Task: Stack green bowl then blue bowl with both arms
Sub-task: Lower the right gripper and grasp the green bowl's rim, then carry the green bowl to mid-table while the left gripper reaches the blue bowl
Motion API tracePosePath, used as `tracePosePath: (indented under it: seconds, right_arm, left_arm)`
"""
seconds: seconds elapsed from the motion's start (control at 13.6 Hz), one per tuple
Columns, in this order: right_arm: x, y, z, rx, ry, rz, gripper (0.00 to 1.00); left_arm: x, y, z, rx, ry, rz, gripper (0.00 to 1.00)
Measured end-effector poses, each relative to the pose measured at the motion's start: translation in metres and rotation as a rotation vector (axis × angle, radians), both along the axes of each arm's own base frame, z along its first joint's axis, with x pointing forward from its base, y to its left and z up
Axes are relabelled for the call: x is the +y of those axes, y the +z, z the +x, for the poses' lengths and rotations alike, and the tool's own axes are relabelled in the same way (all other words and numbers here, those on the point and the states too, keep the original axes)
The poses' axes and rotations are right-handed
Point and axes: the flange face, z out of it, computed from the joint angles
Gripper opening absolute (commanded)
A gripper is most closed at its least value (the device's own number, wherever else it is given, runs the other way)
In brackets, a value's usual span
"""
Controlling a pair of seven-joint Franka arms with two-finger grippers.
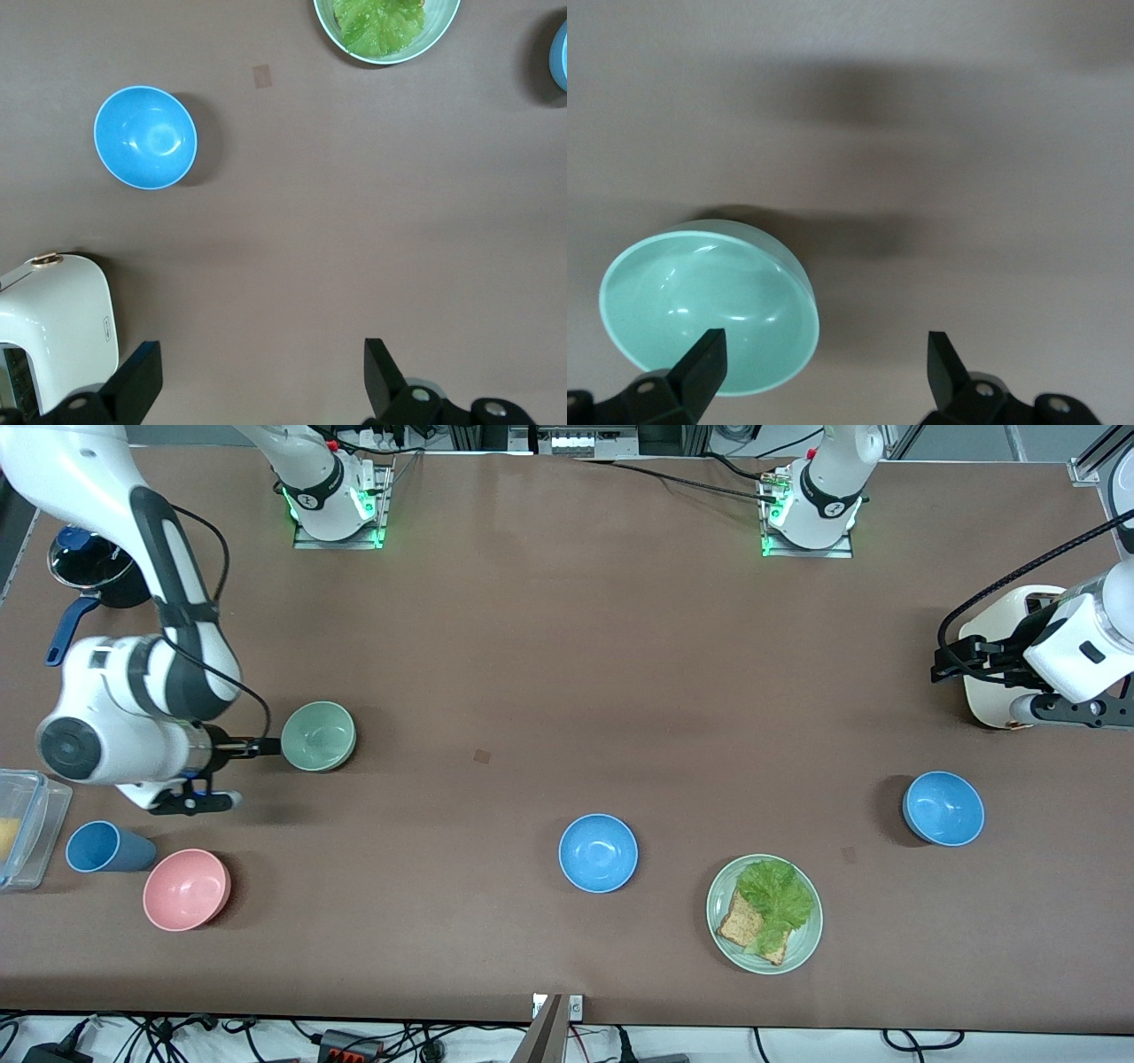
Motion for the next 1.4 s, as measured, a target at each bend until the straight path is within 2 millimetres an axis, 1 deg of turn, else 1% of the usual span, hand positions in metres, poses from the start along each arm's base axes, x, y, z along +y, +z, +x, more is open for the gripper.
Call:
tracePosePath:
  seconds: [0.07, 0.22, 0.37, 0.59, 0.66, 0.73, 0.88, 1.03, 1.1, 1.18, 1.32, 1.4]
  right_arm:
    - [0.006, -0.012, -0.001, 0.017, 0.009, 0.000, 0.99]
    - [0.011, -0.029, -0.004, 0.040, 0.017, -0.001, 0.64]
    - [0.010, -0.035, -0.005, 0.050, 0.017, -0.001, 0.50]
    - [0.010, -0.039, -0.007, 0.060, 0.017, -0.001, 0.40]
    - [0.010, -0.042, -0.008, 0.067, 0.016, -0.001, 0.33]
    - [0.010, -0.044, -0.010, 0.073, 0.016, -0.002, 0.24]
    - [0.010, -0.046, -0.012, 0.082, 0.017, -0.002, 0.00]
    - [0.014, -0.046, -0.013, 0.089, 0.022, 0.001, 0.00]
    - [0.018, -0.044, -0.013, 0.089, 0.029, 0.003, 0.00]
    - [0.027, -0.042, -0.013, 0.088, 0.041, 0.006, 0.00]
    - [0.058, -0.034, -0.009, 0.069, 0.066, 0.018, 0.00]
    - [0.080, -0.025, -0.004, 0.049, 0.084, 0.034, 0.00]
  left_arm:
    - [0.000, 0.000, 0.000, 0.000, 0.000, 0.000, 1.00]
    - [0.000, 0.000, 0.000, 0.000, 0.000, 0.000, 1.00]
    - [0.000, 0.000, 0.000, 0.001, 0.000, 0.000, 1.00]
    - [0.001, -0.002, 0.001, 0.005, 0.002, 0.000, 1.00]
    - [0.002, -0.004, 0.001, 0.010, 0.003, -0.001, 1.00]
    - [0.002, -0.008, 0.002, 0.016, 0.003, -0.001, 1.00]
    - [0.004, -0.015, 0.005, 0.029, 0.006, -0.003, 1.00]
    - [0.006, -0.021, 0.007, 0.039, 0.008, -0.004, 1.00]
    - [0.006, -0.024, 0.008, 0.047, 0.008, -0.004, 1.00]
    - [0.006, -0.028, 0.009, 0.058, 0.008, -0.005, 1.00]
    - [0.006, -0.033, 0.009, 0.070, 0.008, -0.006, 1.00]
    - [0.006, -0.033, 0.009, 0.070, 0.008, -0.006, 1.00]
